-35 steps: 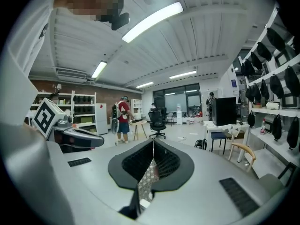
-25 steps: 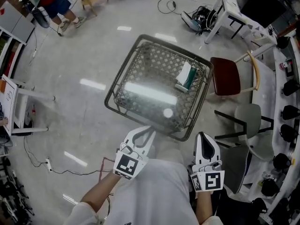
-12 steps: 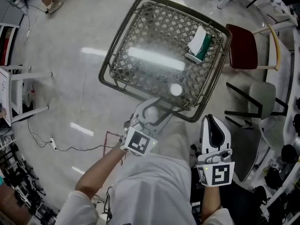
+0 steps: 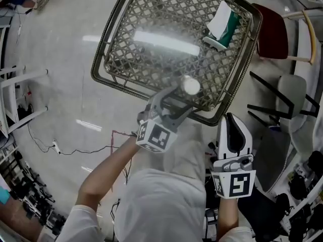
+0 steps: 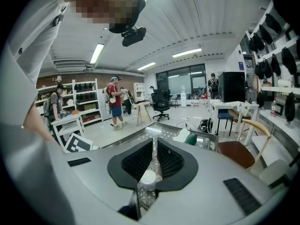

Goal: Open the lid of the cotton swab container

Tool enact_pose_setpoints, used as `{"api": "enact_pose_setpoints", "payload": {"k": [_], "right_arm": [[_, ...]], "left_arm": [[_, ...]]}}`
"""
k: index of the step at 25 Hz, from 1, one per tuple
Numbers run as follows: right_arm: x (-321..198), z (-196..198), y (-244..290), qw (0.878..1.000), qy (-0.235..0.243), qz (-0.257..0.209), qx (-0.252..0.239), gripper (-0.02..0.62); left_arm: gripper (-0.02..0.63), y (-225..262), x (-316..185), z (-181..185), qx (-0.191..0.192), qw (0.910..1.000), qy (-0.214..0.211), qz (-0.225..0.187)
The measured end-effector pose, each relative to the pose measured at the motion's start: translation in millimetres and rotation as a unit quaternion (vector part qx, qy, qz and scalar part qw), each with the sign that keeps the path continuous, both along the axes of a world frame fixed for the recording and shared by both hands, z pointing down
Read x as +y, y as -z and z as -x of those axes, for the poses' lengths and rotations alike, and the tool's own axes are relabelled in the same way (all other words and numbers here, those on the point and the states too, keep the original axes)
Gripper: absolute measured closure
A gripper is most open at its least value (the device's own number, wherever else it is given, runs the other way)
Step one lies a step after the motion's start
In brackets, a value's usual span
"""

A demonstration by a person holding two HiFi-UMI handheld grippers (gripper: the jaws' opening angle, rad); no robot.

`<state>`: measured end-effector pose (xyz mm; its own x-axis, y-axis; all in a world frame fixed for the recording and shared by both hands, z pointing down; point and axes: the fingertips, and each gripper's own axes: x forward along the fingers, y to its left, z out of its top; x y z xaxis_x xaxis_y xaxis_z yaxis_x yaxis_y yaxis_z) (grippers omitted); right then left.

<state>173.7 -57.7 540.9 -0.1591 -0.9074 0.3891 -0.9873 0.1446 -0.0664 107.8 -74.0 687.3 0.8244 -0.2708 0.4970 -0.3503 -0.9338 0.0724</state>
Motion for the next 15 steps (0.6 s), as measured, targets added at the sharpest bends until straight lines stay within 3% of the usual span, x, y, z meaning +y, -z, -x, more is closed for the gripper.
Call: {"api": "enact_pose_setpoints", "payload": {"k": [15], "right_arm": [[-2.2, -7.6, -59.6, 0.999, -0.022, 0.026, -0.032, 0.592]], "left_arm": [[0.316, -73.0, -11.4, -30.5, -0.029, 0.9990, -0.033, -0.013]]}}
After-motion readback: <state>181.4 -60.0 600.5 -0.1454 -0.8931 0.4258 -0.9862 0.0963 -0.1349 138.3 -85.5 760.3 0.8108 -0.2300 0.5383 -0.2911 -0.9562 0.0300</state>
